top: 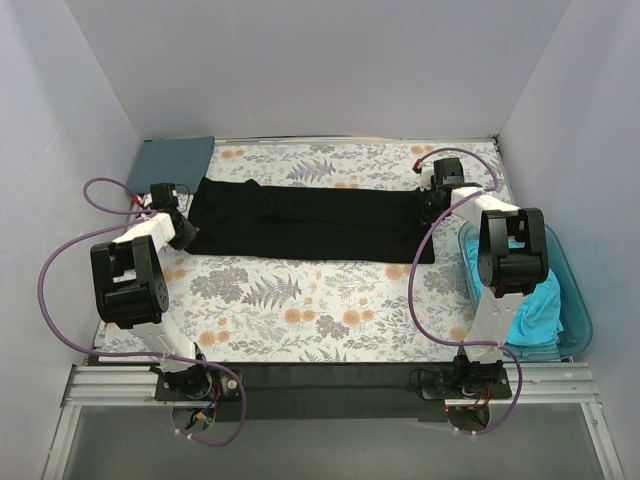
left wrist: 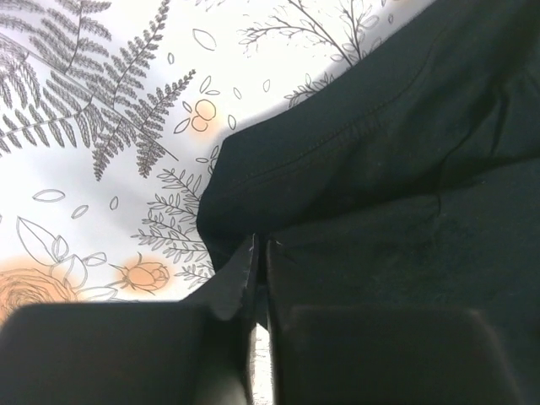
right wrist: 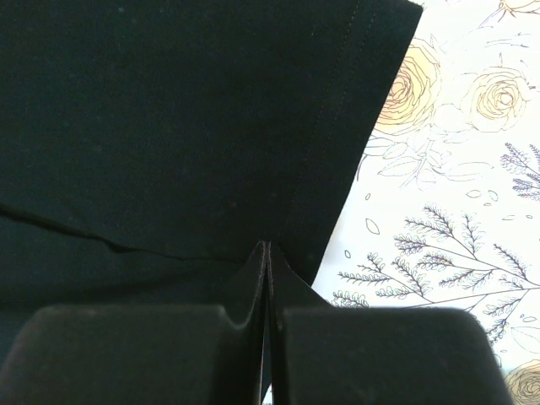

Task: Fold and stack the t-shirts
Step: Fold the tshirt

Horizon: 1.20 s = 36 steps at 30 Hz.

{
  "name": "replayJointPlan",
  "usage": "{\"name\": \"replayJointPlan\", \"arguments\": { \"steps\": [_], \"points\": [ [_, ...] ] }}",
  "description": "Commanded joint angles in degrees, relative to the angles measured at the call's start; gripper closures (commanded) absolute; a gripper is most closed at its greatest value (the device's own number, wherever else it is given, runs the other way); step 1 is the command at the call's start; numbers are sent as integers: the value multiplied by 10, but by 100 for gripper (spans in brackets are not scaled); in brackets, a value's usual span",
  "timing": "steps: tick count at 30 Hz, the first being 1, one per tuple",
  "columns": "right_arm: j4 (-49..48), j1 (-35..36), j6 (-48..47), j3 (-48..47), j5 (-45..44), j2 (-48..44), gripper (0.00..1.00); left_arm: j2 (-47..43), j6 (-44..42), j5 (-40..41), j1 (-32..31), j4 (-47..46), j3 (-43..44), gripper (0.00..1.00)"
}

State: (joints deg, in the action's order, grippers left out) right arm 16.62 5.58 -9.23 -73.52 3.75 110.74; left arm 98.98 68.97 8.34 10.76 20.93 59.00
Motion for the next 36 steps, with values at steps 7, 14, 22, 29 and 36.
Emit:
{"name": "replayJointPlan", "arguments": {
  "steps": [7,14,22,29,36],
  "points": [
    [-3,-2,-3,-25,-15,-14,99,-20,6,56,2,17,18,100],
    [-3,-4,-2,-24,-31,-9,99,-56,56,85,22,9,-24,100],
    [-3,-4,7,-27,-32,11,99,-50,76,70,35,2,-50,100],
    [3,-4,14,-32,-27,13,82,-48,80,46,34,0,-49,93],
    [20,-3,72,-36,-33,-44,62,-98,79,22,33,7,-28,47]
  ]
}}
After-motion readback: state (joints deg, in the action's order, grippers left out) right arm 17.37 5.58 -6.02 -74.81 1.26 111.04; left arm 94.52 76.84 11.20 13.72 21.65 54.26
